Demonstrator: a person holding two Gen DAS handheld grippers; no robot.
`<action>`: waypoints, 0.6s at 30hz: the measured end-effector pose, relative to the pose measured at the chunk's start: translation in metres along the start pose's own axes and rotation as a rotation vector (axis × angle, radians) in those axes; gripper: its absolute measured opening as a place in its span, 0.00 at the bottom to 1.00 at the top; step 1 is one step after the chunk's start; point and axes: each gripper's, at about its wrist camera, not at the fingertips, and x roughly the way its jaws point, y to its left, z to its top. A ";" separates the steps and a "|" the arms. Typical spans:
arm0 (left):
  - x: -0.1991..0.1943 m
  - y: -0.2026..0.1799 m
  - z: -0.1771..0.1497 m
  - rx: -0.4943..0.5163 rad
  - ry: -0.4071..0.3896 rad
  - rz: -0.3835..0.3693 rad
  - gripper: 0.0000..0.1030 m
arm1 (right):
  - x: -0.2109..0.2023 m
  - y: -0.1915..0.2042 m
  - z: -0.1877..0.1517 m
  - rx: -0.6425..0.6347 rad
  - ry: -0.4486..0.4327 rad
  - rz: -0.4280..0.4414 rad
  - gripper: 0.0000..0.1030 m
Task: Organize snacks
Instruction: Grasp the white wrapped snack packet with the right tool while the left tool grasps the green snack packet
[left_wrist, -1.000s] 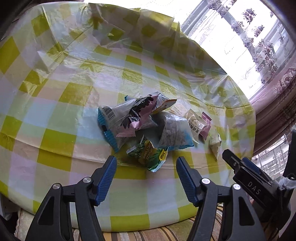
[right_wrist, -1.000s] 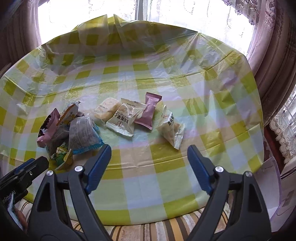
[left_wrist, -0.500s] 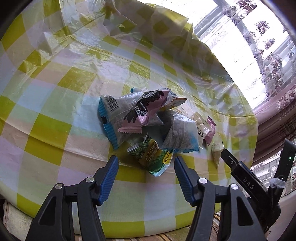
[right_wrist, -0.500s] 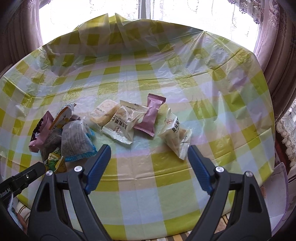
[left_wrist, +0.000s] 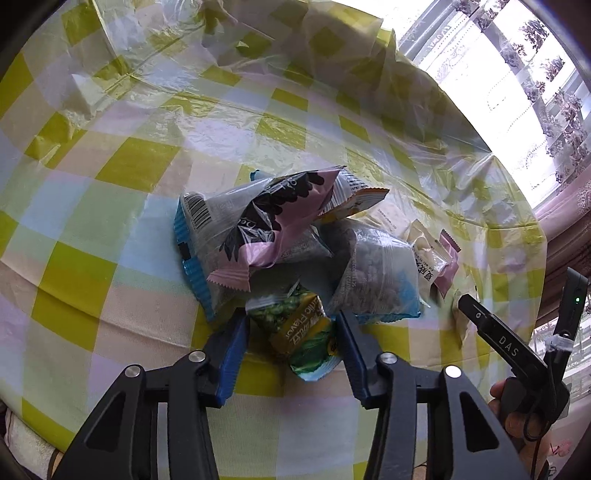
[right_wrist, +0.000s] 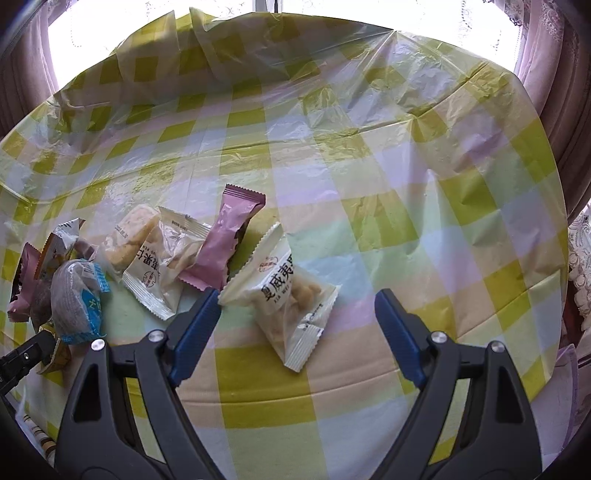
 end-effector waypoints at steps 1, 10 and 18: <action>0.001 -0.002 0.000 0.011 0.001 0.008 0.42 | 0.003 0.000 0.001 0.001 0.006 0.008 0.84; 0.001 -0.003 -0.002 0.027 -0.004 -0.009 0.34 | 0.025 -0.006 0.002 0.050 0.041 0.051 0.59; -0.005 0.005 -0.005 -0.003 -0.007 -0.035 0.33 | 0.013 -0.007 0.000 0.047 0.006 0.064 0.39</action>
